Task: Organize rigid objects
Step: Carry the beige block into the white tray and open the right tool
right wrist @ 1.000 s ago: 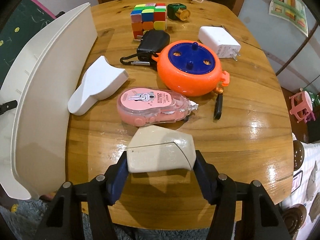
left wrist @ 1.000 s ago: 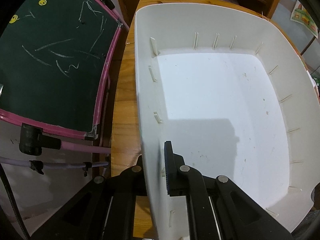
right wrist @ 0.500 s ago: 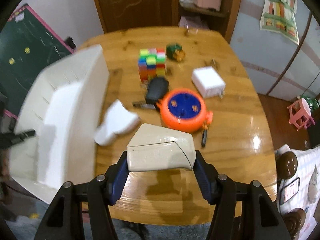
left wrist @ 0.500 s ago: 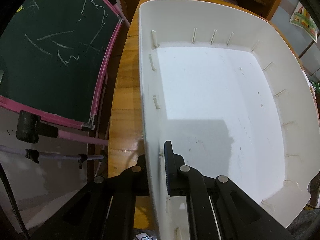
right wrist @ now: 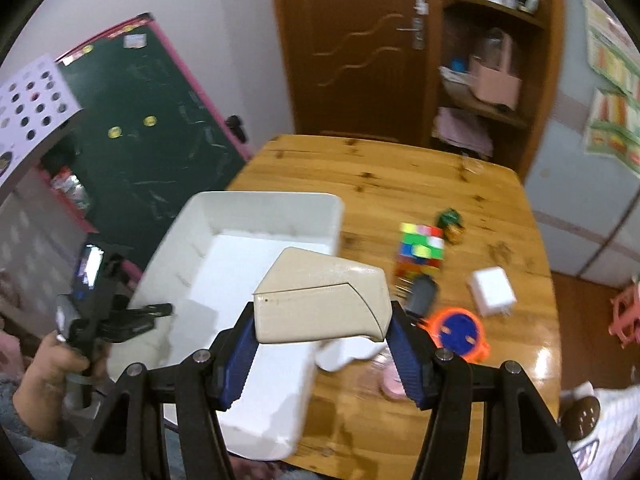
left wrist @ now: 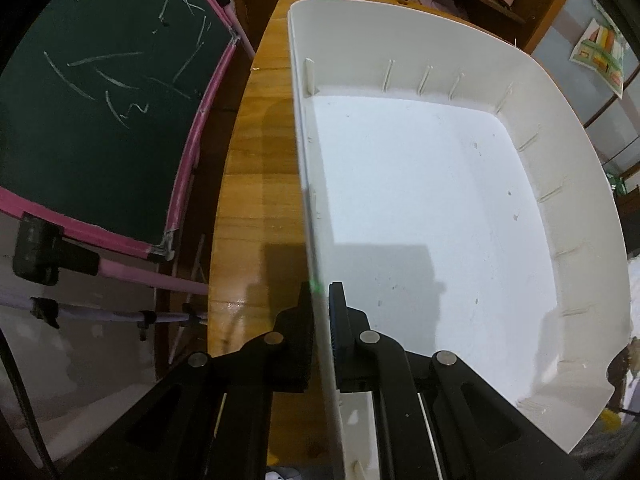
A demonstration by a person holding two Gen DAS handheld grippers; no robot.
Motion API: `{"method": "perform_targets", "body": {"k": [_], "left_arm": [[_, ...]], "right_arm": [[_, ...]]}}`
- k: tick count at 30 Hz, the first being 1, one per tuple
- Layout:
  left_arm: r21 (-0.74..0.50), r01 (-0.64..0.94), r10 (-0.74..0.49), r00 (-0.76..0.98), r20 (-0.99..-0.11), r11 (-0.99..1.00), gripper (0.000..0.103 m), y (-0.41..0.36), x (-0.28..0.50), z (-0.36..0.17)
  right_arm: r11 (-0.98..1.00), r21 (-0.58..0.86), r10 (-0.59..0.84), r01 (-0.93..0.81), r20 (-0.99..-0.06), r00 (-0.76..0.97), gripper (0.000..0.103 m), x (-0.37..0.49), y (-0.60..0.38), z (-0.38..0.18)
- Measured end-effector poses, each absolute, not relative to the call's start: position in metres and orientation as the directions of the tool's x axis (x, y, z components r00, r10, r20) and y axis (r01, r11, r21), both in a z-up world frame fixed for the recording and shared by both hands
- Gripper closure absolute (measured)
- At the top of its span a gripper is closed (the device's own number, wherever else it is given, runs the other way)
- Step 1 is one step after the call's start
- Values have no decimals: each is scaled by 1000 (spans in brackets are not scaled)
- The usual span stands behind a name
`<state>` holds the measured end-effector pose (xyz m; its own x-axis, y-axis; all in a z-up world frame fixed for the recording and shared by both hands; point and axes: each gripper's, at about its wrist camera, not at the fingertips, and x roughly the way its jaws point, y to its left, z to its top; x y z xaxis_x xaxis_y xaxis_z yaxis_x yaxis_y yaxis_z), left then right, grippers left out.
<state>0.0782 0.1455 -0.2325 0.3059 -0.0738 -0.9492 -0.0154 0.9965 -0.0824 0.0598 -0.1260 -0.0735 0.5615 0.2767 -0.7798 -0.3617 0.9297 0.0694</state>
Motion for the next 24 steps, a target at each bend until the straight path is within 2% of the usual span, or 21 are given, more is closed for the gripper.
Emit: {"method": "perform_targets", "body": {"k": [7, 14, 17, 24], "left_arm": [[-56, 17, -58, 295, -954, 998, 96, 140, 86, -231], [-152, -32, -137, 277, -951, 988, 96, 152, 87, -227], [-153, -41, -136, 275, -952, 987, 96, 152, 87, -227], [-154, -63, -131, 278, -952, 986, 96, 152, 88, -228]], "right_arm": [[895, 75, 304, -439, -823, 479, 41, 75, -79, -101], [881, 78, 253, -467, -911, 325, 41, 93, -44, -159], [878, 94, 237, -469, -937, 256, 41, 98, -34, -181], [880, -24, 127, -474, -951, 283, 41, 105, -18, -197]]}}
